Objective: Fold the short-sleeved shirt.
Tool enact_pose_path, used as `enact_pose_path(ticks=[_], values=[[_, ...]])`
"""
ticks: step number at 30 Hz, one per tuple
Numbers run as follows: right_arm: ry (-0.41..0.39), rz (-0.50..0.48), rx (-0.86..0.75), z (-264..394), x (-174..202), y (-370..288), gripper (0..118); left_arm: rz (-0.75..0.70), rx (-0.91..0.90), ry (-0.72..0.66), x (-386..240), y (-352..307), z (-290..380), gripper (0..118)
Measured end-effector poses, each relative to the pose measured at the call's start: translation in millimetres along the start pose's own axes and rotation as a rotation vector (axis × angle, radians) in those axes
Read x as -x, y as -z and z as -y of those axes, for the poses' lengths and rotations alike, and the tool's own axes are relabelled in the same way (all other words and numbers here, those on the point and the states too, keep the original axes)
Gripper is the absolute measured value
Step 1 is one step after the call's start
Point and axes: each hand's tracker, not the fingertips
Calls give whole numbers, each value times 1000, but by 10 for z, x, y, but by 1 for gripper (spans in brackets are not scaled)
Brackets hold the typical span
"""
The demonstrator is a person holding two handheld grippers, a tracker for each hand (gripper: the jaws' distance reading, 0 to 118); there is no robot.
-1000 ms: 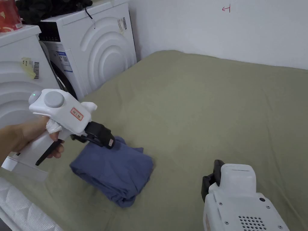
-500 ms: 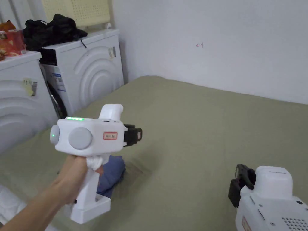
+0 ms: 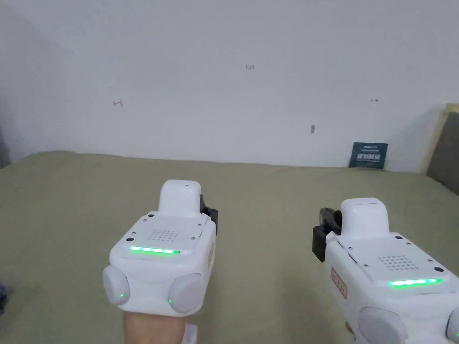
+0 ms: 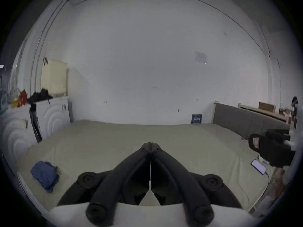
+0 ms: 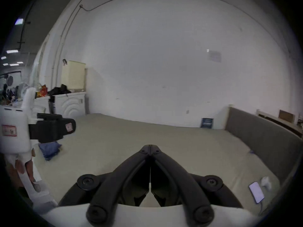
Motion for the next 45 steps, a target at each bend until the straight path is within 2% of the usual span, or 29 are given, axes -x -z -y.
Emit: enact_pose_path(ticks=[2, 9, 17, 26, 28, 29, 30, 31, 32, 34, 35, 36, 37, 41, 45], values=[[26, 45, -12, 41, -122, -81, 1, 27, -3, 16, -129, -66, -28, 0], [58, 101, -31, 42, -267, -209, 1, 20, 6, 27, -95, -153, -101, 0], [71, 81, -36, 11, -164, -164, 1, -57, 20, 33, 72, -237, -74, 1], [76, 61, -36, -2, -104, -150, 1, -65, 28, 23, 123, -314, -98, 3], [72, 62, -32, -8, -98, -136, 1, -60, 29, 26, 107, -309, -107, 7], [69, 66, -32, -10, -104, -136, 3, -53, 29, 23, 100, -313, -108, 17], [70, 64, -31, -12, -110, -128, 8, -47, 30, 22, 93, -313, -108, 31], [73, 65, -27, -18, -109, -118, 23, -46, 30, 23, 80, -301, -105, 58], [74, 61, -23, -21, -113, -110, 63, -46, 35, 26, 69, -281, -102, 102], [75, 50, -8, -19, -115, -79, 89, -46, 86, 29, 70, -206, -83, 118], [69, 47, 11, -11, -113, -64, 111, -38, 75, 23, 80, -215, -51, 118], [46, 22, -15, -9, -110, -110, 116, -53, 54, 18, 81, -231, -63, 118], [63, 54, -41, -58, -124, -127, 115, -58, 57, 15, 79, -249, -57, 118], [70, 41, -21, 41, -78, -189, 118, -68, 47, 1, 84, -312, -63, 118], [37, 60, 23, 23, -13, -197, 118, -80, 76, 26, 28, -428, -87, 118]])
